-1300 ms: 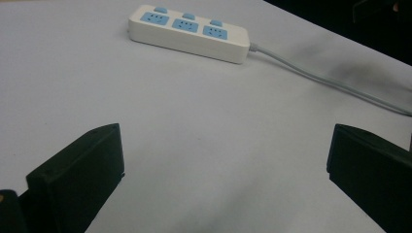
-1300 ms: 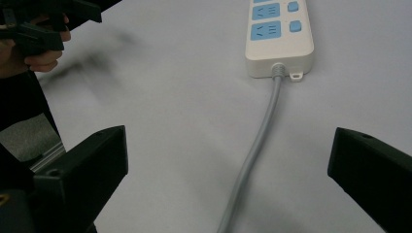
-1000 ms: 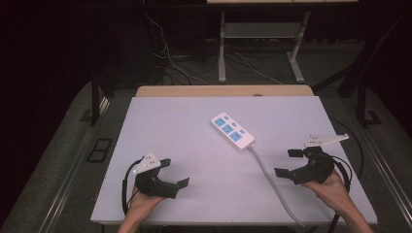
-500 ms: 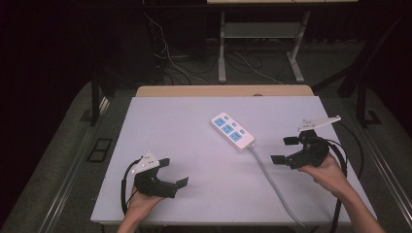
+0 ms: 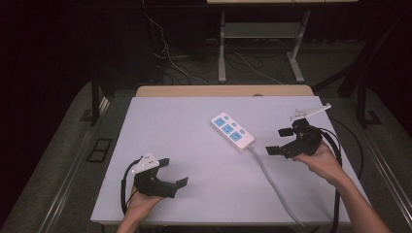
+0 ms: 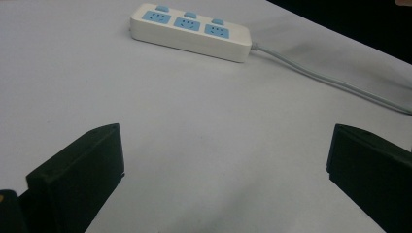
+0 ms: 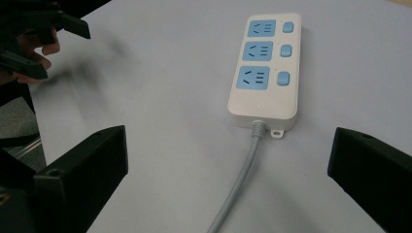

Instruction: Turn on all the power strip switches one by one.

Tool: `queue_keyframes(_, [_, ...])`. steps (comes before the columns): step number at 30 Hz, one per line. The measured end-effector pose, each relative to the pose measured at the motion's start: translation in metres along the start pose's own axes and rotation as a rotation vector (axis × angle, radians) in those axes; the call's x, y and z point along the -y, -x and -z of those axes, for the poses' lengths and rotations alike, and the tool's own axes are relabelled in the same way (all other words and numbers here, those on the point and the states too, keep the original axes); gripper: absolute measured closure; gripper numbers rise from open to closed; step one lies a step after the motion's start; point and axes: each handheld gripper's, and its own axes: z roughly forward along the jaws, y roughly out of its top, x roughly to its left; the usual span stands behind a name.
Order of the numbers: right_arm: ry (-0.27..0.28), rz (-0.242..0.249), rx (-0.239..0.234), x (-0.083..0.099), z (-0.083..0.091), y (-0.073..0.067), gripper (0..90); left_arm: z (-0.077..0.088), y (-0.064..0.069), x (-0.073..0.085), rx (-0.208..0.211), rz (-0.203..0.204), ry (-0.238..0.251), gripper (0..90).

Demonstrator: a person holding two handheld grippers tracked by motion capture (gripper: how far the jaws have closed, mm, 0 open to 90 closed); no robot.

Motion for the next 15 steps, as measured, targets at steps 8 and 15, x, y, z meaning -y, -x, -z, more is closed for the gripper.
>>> queue_keyframes(8, [-0.010, 0.018, 0.001, -0.018, -0.006, 0.003, 0.8, 0.000, 0.000, 0.000, -0.001, 0.000, 0.000, 0.0])
queue_keyframes(15, [-0.034, 0.025, 0.013, -0.033, -0.011, 0.006, 0.8, 0.001, -0.001, 0.000, 0.000, 0.001, 0.001, 0.0])
